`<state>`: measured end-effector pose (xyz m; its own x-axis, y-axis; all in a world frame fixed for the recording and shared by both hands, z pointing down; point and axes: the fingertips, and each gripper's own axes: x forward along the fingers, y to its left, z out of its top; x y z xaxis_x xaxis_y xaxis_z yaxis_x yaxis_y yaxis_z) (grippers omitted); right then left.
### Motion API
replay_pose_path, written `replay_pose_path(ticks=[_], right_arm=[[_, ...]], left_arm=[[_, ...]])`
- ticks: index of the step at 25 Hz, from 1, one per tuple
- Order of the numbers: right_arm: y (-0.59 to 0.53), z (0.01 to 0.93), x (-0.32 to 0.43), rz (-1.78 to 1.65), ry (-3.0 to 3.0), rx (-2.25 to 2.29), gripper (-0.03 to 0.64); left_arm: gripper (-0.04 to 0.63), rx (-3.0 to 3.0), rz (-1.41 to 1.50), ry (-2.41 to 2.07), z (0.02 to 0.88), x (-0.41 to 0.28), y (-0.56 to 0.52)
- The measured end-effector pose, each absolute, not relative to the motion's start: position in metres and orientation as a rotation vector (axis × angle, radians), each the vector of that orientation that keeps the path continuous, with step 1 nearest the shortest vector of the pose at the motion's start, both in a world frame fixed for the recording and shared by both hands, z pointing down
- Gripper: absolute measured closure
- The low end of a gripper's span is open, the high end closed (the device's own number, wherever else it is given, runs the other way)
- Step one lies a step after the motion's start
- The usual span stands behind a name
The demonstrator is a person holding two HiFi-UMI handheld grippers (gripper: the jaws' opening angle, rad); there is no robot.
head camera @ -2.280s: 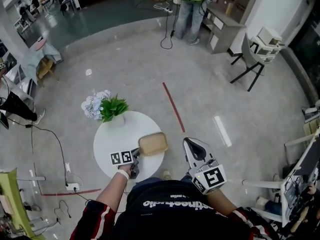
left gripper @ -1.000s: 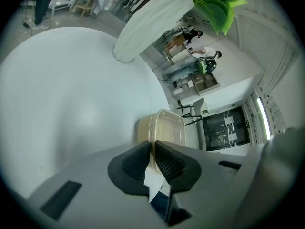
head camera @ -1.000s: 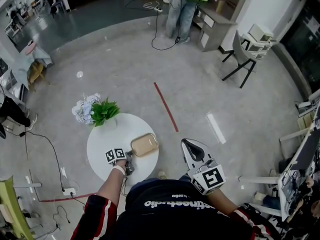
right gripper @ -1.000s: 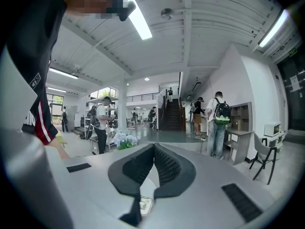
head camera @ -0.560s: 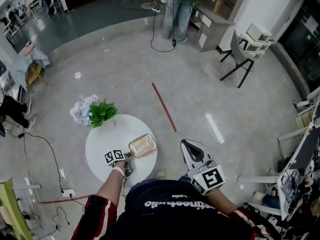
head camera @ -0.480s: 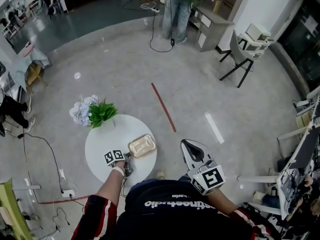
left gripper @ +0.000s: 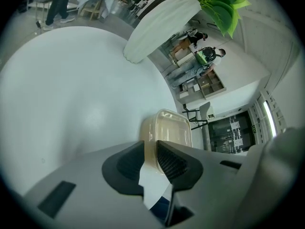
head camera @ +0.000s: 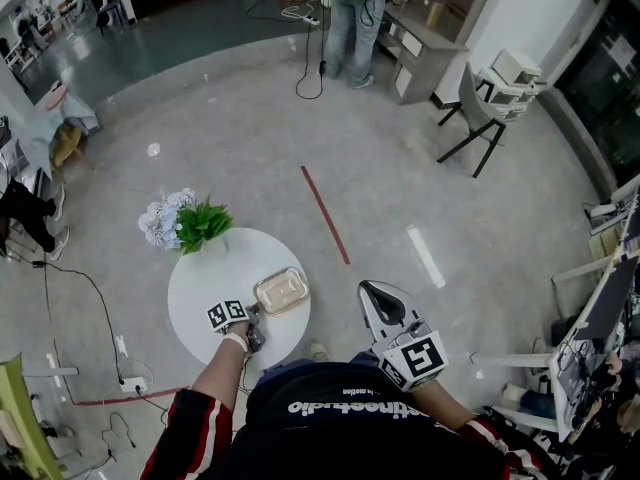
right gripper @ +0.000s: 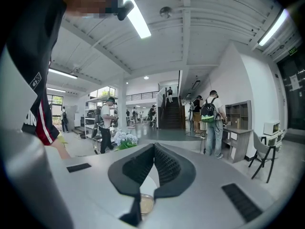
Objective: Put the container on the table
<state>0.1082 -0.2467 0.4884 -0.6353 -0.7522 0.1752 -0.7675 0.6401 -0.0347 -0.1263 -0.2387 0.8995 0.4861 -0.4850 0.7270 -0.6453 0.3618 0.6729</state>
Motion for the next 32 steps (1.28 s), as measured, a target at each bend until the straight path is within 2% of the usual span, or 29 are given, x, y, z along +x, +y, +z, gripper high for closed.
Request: replay_pose_path(ticks=[7, 32], right_arm=[[-0.242, 0.486, 0.111, 0.172, -2.709, 1.280, 0.601], [-0.216, 0.476, 0.076, 0.169, -2.759, 1.266, 0.601]], left_arm=[[0.459, 1.292, 0.098, -1.144, 0.894, -0.123, -0.236], [0.446, 1.391, 0.040, -1.141, 0.853, -0.141, -0.227]])
